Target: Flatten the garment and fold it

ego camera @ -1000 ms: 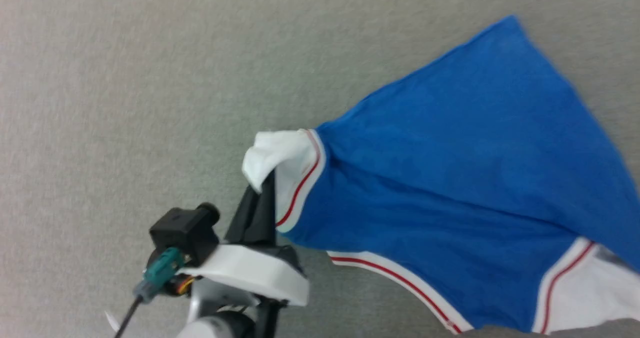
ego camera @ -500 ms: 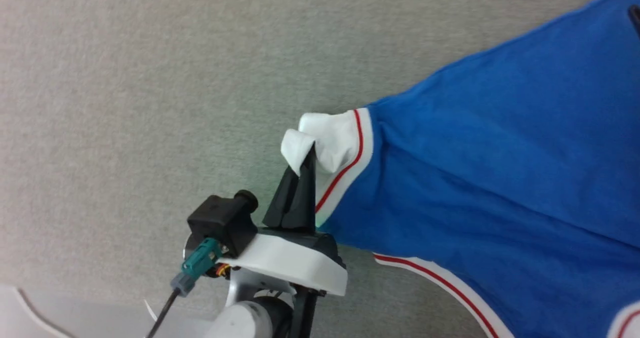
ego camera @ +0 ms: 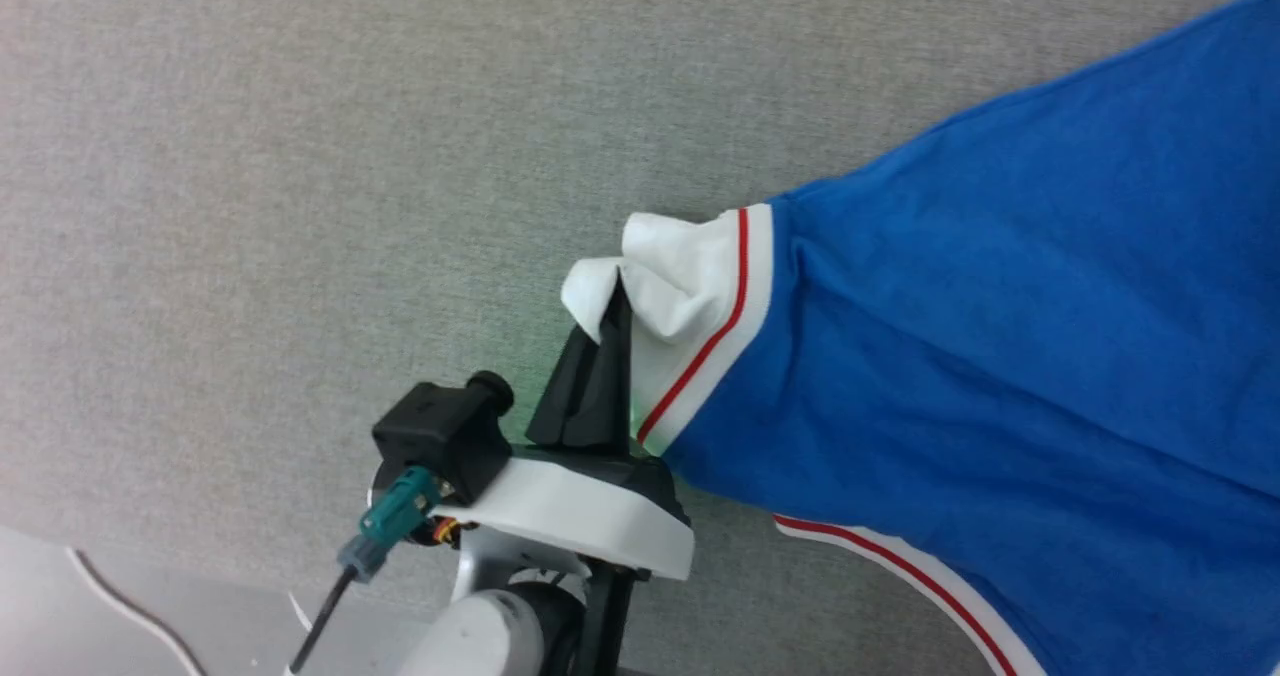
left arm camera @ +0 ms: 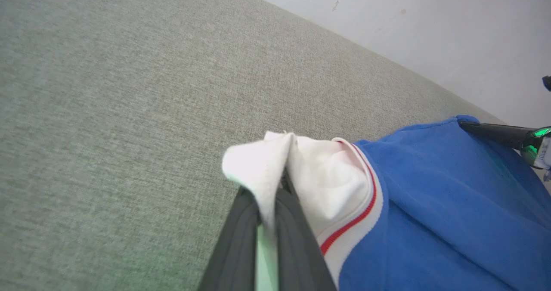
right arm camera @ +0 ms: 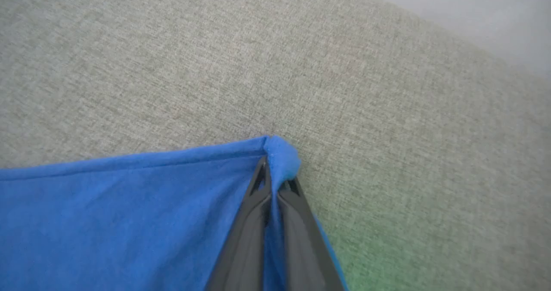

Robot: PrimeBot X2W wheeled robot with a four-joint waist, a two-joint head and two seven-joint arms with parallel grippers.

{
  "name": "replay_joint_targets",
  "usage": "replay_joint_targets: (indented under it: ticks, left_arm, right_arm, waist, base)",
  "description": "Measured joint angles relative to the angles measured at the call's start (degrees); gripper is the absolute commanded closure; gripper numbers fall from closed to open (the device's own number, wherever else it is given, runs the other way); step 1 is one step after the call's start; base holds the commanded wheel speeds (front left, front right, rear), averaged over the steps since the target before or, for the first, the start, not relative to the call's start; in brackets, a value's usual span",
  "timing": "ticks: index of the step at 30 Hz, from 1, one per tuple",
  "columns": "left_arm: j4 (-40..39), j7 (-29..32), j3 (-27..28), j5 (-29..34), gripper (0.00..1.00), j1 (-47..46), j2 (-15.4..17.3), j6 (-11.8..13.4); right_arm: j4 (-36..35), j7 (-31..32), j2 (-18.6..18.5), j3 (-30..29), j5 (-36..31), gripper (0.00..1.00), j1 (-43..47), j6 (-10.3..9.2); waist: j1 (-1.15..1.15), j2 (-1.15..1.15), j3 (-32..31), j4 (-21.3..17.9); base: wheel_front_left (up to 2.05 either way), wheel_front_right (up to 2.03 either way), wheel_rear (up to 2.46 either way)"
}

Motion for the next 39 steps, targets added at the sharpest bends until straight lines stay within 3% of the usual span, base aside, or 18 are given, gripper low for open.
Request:
replay_joint_targets:
  ticks: [5,13,22,29,39]
  left_arm:
    - [0.02,0.00,0.85,-0.14,1.00,-0.66,0.57,-0.11]
    - [1.75,1.10,3.94,0.32,1.00,-8.68,2.76,-1.11]
    - [3.69,4.42,9.18,3.43,1.00,-22.43,8.40,-2.08]
    - [3.35,9.58,10.94,4.28,1.00,-30.99,12.01,-3.72]
    - [0.21,19.58,12.78,-0.53,1.00,-40.05,13.92,-6.19]
  right_arm:
    - [0.20,-3.13,0.65,0.18,1.34,1.00,0.41,0.00]
    - [-1.62,-14.35,6.33,-5.10,4.77,1.00,0.99,-0.01]
    - [-7.02,-21.82,11.99,-10.84,5.06,1.00,0.92,-0.01]
    - [-12.91,-19.49,15.13,-11.96,5.71,1.00,0.26,-0.01]
    - [-22.28,-7.90,19.11,-14.70,7.99,1.00,0.28,-0.01]
  waist:
    - [0.00,0.00,-1.51,-1.21]
    - [0.00,0.00,-6.62,-3.49]
    - [0.00,0.00,-15.16,-7.19]
    - [-0.01,0.00,-21.41,-10.67]
    - [-0.02,0.00,-27.21,-15.81]
  base:
    - [0.00,0.00,0.00]
    - [0.00,0.00,0.00]
    - [0.00,0.00,0.00]
    - [0.00,0.00,0.00]
    - [0.00,0.00,0.00]
